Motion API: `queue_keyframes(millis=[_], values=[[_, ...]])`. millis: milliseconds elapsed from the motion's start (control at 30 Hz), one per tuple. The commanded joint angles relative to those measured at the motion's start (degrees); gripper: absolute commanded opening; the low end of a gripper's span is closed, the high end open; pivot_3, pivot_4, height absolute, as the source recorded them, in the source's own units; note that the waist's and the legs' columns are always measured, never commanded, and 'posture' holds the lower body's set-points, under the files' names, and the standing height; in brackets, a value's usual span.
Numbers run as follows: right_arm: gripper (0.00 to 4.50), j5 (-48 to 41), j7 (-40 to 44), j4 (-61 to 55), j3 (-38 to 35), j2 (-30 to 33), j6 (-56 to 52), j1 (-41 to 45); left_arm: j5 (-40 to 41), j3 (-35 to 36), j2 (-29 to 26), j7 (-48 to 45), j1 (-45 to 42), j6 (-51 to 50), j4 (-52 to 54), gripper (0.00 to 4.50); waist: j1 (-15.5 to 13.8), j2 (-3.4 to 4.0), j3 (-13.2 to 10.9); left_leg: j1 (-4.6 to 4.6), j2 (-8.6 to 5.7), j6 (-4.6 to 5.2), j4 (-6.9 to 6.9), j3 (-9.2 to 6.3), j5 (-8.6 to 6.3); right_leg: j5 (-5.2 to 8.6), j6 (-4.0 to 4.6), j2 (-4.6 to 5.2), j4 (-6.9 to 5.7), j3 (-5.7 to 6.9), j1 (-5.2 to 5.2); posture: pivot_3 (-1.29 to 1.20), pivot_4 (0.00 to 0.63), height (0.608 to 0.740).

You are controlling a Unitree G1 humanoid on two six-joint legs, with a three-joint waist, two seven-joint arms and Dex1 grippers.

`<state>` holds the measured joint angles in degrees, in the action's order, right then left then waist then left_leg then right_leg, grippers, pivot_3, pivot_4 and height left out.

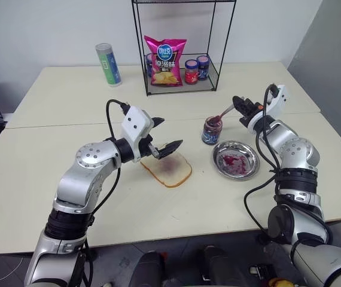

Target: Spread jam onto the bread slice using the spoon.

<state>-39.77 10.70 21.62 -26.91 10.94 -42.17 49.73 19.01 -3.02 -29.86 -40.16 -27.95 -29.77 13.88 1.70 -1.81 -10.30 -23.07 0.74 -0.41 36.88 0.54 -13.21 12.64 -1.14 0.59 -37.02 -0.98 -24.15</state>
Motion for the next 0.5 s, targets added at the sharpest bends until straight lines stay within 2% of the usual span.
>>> queue_keyframes(millis=[33,500], values=[[0.03,-2.7,-0.8,-1.5,-1.3,0.1,-0.3,1.7,0.1,0.9,0.0,0.0,-0.7,1.0,1.0,4.50,0.0,0.00,0.0,0.00,0.00,0.00,0.00,-0.01,0.00,0.00,0.00,0.00,0.00,0.00,0.00,0.00,0.150,0.740],[0.03,-4.8,-2.1,-4.4,-2.6,0.7,-1.3,-0.7,0.1,0.8,-0.3,-1.0,-1.5,1.0,0.3,4.50,0.0,0.00,0.0,-0.01,0.00,0.00,0.00,-0.01,0.00,0.01,-0.01,0.00,0.01,0.00,0.00,0.00,0.150,0.740]])
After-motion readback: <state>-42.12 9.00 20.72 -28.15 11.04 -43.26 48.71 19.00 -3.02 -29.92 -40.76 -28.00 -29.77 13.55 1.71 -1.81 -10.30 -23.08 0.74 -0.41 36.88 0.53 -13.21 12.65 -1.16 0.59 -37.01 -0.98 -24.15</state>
